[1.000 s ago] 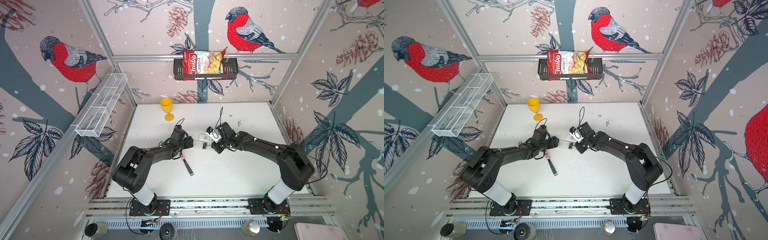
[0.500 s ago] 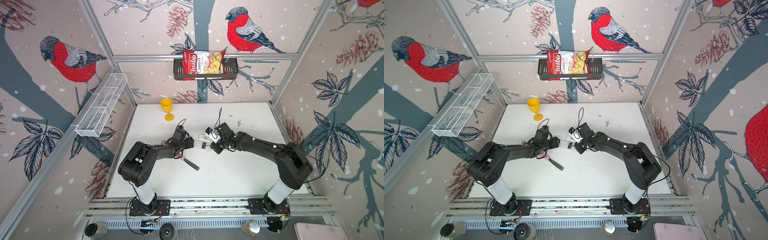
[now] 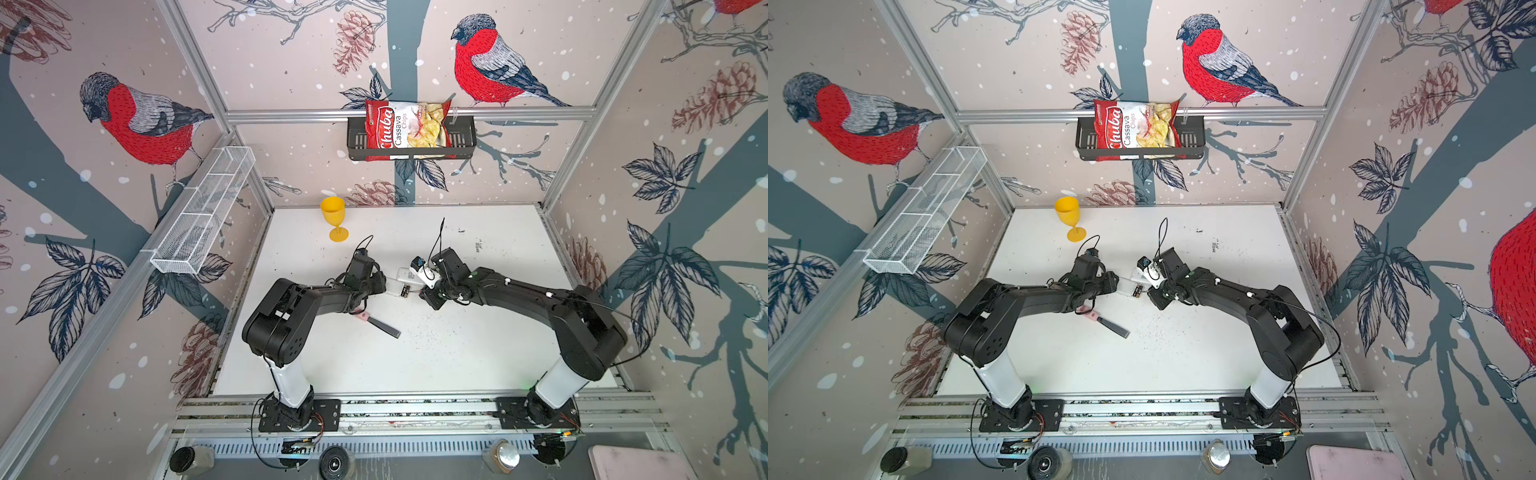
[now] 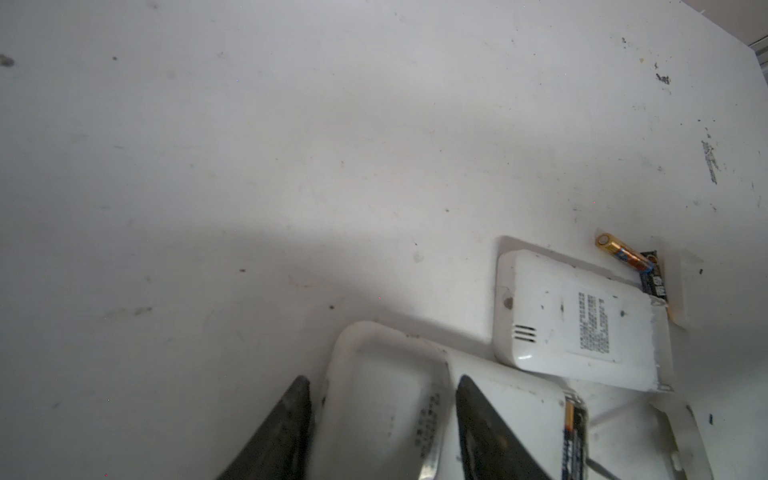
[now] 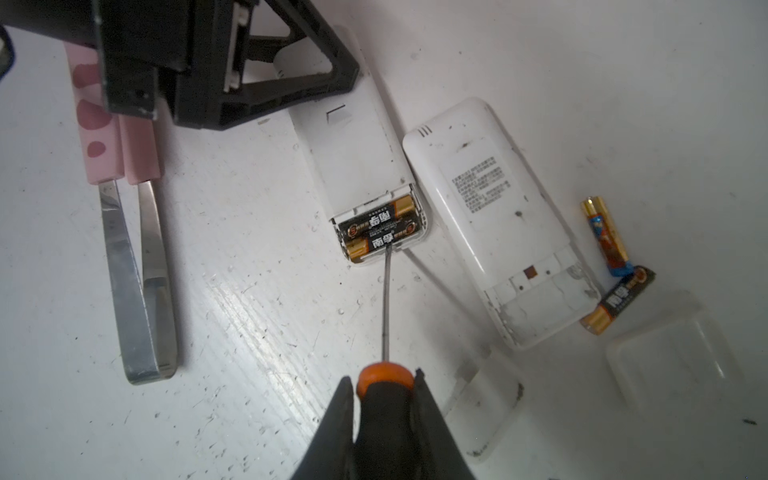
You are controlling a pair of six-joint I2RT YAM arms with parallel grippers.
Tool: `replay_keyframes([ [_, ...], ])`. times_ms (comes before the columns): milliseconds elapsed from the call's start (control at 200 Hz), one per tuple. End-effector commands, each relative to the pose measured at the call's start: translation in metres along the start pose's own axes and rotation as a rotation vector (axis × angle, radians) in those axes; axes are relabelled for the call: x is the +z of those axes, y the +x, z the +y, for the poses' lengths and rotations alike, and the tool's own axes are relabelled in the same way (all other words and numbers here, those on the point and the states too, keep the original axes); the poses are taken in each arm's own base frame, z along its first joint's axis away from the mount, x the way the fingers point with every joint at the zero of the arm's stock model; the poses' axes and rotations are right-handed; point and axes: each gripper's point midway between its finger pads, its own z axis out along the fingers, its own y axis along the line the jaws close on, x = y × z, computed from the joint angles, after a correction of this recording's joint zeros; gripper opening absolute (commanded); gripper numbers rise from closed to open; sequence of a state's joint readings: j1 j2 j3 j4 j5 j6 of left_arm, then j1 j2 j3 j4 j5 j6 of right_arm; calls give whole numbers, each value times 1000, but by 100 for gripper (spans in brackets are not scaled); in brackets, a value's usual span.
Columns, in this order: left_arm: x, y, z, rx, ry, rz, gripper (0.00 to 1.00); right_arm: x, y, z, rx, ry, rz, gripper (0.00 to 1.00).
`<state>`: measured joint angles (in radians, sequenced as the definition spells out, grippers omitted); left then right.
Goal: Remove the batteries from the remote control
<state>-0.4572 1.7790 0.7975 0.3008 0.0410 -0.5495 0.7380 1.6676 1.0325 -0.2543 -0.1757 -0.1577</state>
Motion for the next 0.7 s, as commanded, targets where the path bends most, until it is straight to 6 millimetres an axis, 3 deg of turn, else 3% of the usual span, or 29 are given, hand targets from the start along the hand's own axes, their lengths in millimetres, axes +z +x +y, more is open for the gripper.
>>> replay_keyframes([
  [0, 3, 14, 3, 1, -5, 56, 52, -5, -16, 14, -26, -81, -71, 0],
  [355, 7, 18, 6, 5, -18, 70, 44, 5, -3, 11, 16, -90, -54, 0],
  [695, 4, 17, 7, 4, -22, 65, 42, -10, -20, 7, 34, -84, -135, 0],
])
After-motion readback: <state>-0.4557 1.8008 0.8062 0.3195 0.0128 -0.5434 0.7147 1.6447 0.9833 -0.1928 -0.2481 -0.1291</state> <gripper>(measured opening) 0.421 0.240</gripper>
